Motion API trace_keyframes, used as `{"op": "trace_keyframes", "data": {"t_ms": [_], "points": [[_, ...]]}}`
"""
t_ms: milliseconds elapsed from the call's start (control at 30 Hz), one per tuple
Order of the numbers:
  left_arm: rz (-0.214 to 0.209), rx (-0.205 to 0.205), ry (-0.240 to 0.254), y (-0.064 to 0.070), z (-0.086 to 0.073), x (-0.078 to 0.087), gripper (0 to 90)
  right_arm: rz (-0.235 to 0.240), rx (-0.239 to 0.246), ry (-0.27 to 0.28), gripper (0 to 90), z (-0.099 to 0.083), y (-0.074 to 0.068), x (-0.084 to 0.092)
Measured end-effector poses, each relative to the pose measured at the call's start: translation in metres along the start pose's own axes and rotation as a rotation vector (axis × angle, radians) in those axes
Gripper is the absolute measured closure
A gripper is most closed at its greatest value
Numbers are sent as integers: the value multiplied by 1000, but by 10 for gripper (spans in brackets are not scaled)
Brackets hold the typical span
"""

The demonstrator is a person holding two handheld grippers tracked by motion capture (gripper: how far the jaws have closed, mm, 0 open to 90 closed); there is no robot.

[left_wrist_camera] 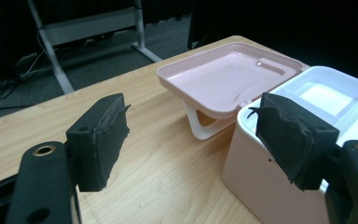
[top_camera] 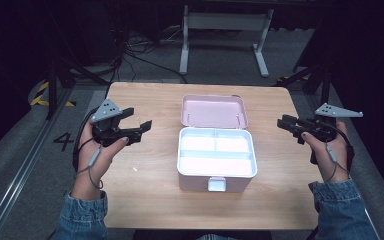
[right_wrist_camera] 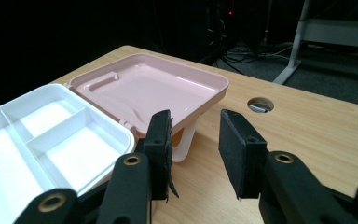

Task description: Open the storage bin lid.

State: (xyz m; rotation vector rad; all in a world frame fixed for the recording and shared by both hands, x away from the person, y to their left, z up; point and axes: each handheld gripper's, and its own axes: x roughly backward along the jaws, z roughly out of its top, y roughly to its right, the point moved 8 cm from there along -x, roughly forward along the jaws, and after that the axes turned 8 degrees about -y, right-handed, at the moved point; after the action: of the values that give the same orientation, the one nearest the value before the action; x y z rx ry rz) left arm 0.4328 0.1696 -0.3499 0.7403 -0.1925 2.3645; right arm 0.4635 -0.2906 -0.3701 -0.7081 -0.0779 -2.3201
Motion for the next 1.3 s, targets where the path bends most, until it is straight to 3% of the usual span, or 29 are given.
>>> {"op": "trace_keyframes", "data": {"t_ms": [167, 200, 300, 467, 600, 900, 1000, 1100, 1167, 1200, 1300], "points": [[5, 26, -15, -2, -10, 0, 255, -1, 2, -25, 646, -7, -1, -2], [0, 27, -52, -1, -20, -5, 255, -4, 2, -30, 646, -8, -1, -3], [7, 35, -80, -2, -29, -9, 255, -11, 1, -38, 642, -10, 1, -3], [74, 44, -144, -7, -52, -17, 256, -22, 0, -62, 637, -15, 4, -6], [86, 56, -160, -13, -61, -21, 258, -22, -2, -78, 634, -19, 6, -10], [136, 58, -288, -32, -87, -36, 255, -25, -19, -125, 626, -29, 9, -21], [114, 92, -297, -33, -92, -40, 254, -30, -23, -140, 621, -33, 11, -24], [98, 110, -339, -34, -100, -43, 250, -33, -28, -160, 618, -37, 14, -28], [52, 146, -356, -31, -104, -46, 248, -15, -41, -170, 616, -40, 14, -32], [5, 178, -353, -29, -106, -50, 247, -13, -43, -173, 616, -41, 14, -33], [4, 193, -365, -29, -109, -53, 247, -17, -48, -180, 616, -43, 16, -34]]}}
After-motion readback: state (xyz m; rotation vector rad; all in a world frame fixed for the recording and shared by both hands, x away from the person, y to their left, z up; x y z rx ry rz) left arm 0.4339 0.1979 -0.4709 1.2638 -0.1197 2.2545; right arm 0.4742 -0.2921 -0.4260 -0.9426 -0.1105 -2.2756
